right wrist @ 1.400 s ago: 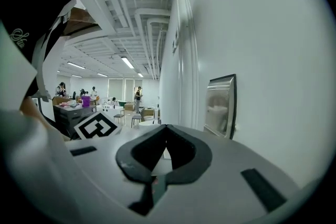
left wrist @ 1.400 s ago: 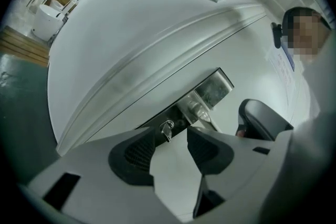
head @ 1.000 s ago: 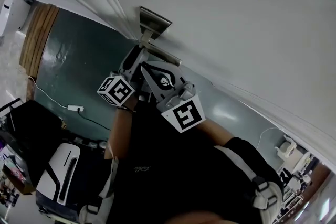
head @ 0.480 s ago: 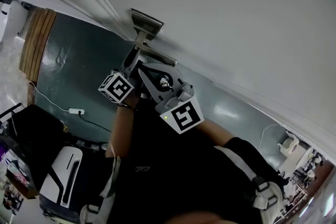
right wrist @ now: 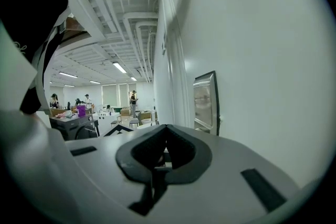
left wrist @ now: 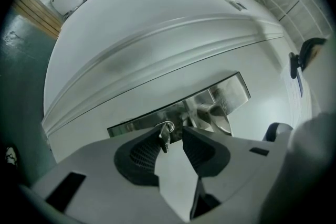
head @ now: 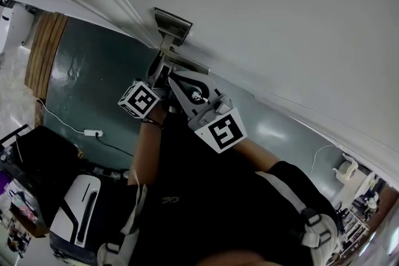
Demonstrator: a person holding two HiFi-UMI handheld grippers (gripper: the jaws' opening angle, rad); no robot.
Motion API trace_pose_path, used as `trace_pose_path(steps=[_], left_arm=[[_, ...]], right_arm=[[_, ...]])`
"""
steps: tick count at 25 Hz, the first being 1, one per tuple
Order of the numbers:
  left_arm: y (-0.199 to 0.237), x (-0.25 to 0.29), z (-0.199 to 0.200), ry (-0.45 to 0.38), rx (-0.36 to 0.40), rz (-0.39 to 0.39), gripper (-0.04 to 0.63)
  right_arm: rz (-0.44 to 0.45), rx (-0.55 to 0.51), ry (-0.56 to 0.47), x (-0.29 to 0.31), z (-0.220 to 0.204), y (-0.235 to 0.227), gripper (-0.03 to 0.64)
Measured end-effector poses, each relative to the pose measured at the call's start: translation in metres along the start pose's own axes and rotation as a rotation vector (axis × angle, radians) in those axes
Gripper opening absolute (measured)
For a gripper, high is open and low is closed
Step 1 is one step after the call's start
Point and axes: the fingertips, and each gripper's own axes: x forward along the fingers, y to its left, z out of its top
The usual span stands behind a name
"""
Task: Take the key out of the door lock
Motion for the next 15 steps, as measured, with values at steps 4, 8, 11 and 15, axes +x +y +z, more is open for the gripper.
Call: trace_pose_path(steps=[4, 8, 11, 15], left_arm=[[0.001, 0.000, 0.001, -0.005, 0.002, 0.005, 0.126], [0.004, 0.001, -0.001, -0.003, -0.009, 0.009, 0.109], [0.001, 0.003, -0.002, -0.006, -0.046, -0.002, 0.106], [-0.001, 0.008, -0.003, -0.020, -0.086, -0.017, 0.104]], right_arm=[[-0.009, 0.003, -0.005, -0.004, 0.001, -0.001, 0.009], [-0.019, 0.001, -0.009, -0.010, 0.003, -0.003, 0.009], [-0.026, -0.005, -0.006, -0.014, 0.002, -0.004, 0.009], [-0.035, 0.000, -0.005, -0.018, -0.001, -0.006, 0.009]])
